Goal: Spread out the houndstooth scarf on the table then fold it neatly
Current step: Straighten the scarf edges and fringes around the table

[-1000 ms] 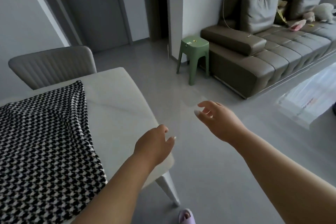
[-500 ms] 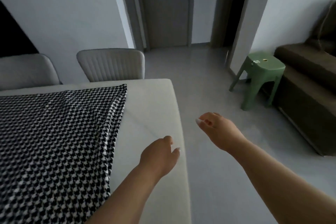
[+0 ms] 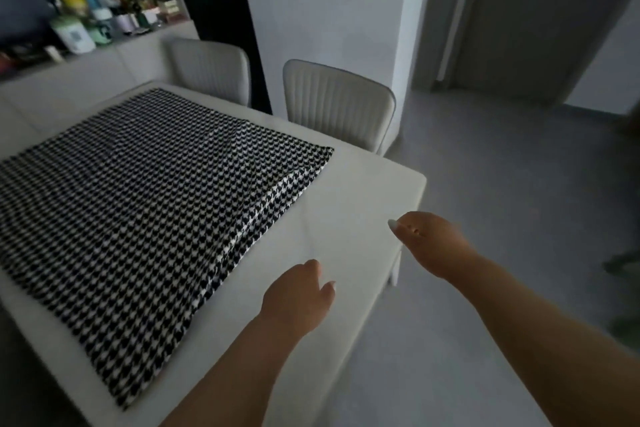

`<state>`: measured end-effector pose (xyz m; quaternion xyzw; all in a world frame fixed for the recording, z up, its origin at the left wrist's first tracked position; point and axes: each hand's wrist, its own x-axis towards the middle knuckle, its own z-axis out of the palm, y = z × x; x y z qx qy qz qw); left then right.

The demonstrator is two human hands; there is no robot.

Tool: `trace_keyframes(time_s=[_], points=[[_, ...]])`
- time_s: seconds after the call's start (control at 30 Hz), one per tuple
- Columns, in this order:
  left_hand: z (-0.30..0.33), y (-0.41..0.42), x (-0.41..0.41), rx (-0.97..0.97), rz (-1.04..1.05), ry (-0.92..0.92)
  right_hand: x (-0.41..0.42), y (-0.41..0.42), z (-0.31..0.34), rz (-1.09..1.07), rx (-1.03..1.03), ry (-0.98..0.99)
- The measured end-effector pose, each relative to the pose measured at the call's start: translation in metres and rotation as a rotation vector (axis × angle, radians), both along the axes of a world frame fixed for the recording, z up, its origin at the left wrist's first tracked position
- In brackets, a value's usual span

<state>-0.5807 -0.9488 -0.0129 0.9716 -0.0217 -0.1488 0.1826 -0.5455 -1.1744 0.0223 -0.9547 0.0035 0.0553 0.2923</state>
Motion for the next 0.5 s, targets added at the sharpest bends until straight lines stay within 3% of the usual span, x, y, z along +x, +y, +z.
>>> trace_keyframes(time_s=[0.37,0.5], points=[[-0.029,0.046,0.012,-0.041,0.397,-0.08,0.093,0.065,-0.045,0.428,0.028,0.023],[-0.047,0.064,0.036,-0.068,0.456,-0.079,0.131,0.103,-0.069,0.583,-0.023,0.029]])
